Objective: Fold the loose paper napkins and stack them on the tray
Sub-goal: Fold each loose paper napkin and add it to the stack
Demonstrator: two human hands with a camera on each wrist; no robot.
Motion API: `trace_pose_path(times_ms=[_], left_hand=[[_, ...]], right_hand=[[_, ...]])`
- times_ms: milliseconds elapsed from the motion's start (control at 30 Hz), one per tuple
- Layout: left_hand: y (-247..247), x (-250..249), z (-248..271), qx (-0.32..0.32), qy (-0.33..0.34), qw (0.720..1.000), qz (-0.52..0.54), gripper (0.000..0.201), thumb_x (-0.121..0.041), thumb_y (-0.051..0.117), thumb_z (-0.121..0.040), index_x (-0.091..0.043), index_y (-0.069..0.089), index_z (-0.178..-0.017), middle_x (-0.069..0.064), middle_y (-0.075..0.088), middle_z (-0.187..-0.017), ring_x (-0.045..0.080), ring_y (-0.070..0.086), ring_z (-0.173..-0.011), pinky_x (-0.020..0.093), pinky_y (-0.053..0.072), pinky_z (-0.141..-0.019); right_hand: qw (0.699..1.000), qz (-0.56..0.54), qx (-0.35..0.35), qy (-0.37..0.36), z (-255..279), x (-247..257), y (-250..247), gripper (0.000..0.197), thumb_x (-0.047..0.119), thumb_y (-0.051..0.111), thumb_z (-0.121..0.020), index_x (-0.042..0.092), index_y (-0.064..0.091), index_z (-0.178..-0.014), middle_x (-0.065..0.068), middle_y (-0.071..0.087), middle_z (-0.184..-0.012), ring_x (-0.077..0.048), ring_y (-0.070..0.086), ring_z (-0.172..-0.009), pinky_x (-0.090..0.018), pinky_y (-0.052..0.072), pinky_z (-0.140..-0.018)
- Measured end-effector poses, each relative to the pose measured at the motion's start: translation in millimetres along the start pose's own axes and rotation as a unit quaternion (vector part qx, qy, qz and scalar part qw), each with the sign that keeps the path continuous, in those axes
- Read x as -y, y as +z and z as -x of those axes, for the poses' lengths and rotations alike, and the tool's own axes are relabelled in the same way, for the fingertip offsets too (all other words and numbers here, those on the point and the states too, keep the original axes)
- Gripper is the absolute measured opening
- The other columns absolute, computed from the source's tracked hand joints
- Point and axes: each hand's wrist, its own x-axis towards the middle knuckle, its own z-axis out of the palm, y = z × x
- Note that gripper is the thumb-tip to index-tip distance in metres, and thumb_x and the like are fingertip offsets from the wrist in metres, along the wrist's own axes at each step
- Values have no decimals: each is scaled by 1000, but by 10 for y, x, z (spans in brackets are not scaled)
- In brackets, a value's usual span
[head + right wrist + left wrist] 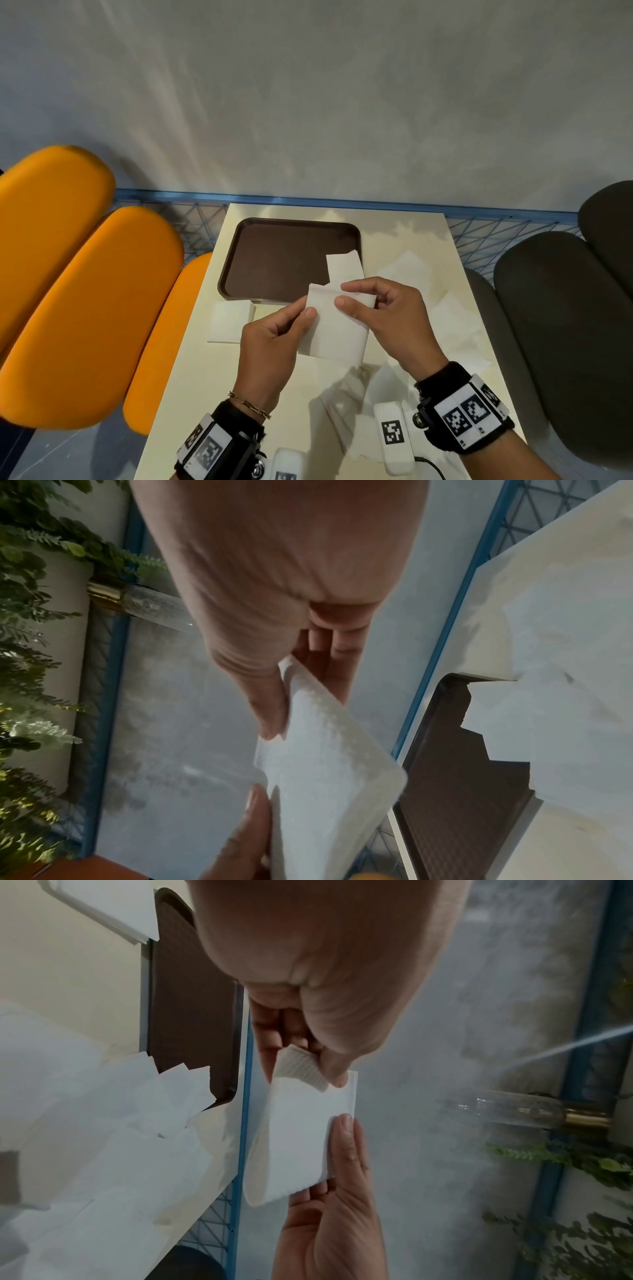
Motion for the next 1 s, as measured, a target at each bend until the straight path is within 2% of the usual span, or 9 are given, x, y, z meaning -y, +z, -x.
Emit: trace_pose_path(times_ms=[100, 167, 333, 467, 633, 800, 867, 933, 1000], left_hand=[[-16, -4, -7, -3, -18, 1000, 12, 14, -23, 73, -95, -29, 81, -104, -16, 80, -97, -6, 72, -84, 15, 56, -70], [-35, 5, -18, 0, -27, 1000, 7, 10, -26, 74, -95, -26, 83, -99, -13, 81, -96, -2, 72, -83, 19, 57, -72], [-85, 53, -37, -9, -25, 1000, -4, 13, -31, 74, -94, -23, 83, -96, -12, 80, -94, -4, 69, -81, 17, 54, -70], [-138, 109, -62, -28, -30, 999, -7, 13, -34, 73, -95, -24, 82, -96, -15, 78, -95, -4, 66, -81, 26, 54, -75], [-193, 173, -86, -37, -33, 999, -10, 10, -36, 73, -95, -29, 81, -96, -15, 78, -97, 4, 71, -86, 34, 61, -81], [-191, 218, -78, -38, -49, 998, -7, 12, -36, 73, -96, -27, 81, -97, -11, 79, -97, 14, 74, -92, 35, 64, -82], [-181, 246, -60, -41, -52, 998, -11, 12, -35, 72, -97, -27, 81, -97, -10, 79, -96, 13, 74, -91, 35, 64, -81], [-174, 280, -39, -45, -54, 997, -16, 13, -36, 71, -98, -27, 80, -97, -11, 78, -96, 11, 73, -89, 31, 62, -76], [-169, 307, -9, -48, -53, 997, -26, 14, -37, 70, -98, -28, 80, -97, -14, 77, -95, 7, 71, -87, 25, 59, -71]], right_hand=[[1000, 0, 11, 3, 21, -18, 2, 20, 26, 93, -80, 36, 85, -95, 11, 81, -103, -19, 77, -94, -44, 65, -88], [1000, -2, 20, 4, 34, -25, 9, 22, 24, 94, -80, 35, 85, -96, 11, 81, -104, -17, 77, -96, -40, 64, -88], [999, 3, 31, 6, 42, -18, 24, 20, 23, 91, -82, 32, 84, -100, 13, 81, -101, -3, 74, -80, -21, 58, -76], [999, -29, 26, 31, 16, -44, 29, 21, 15, 89, -85, 24, 83, -102, 1, 82, -96, -27, 76, -82, -37, 65, -75], [993, -91, 25, 65, -10, -70, -9, 20, 5, 85, -87, 15, 80, -104, -15, 80, -86, -19, 75, -79, -32, 63, -75], [992, -89, 37, 82, -30, -104, -16, 29, 3, 81, -90, 15, 75, -115, -14, 80, -87, -24, 77, -83, -34, 63, -79], [988, -94, 69, 101, -33, -113, -17, 39, 10, 84, -89, 21, 70, -124, -9, 81, -89, -28, 79, -89, -26, 62, -78], [983, -92, 104, 119, -23, -142, -17, 46, 14, 86, -88, 28, 66, -127, -2, 77, -85, -28, 79, -90, -14, 55, -69], [983, -76, 117, 119, -17, -202, -18, 47, 10, 86, -88, 27, 67, -127, -4, 64, -74, -27, 75, -84, -11, 52, -65]])
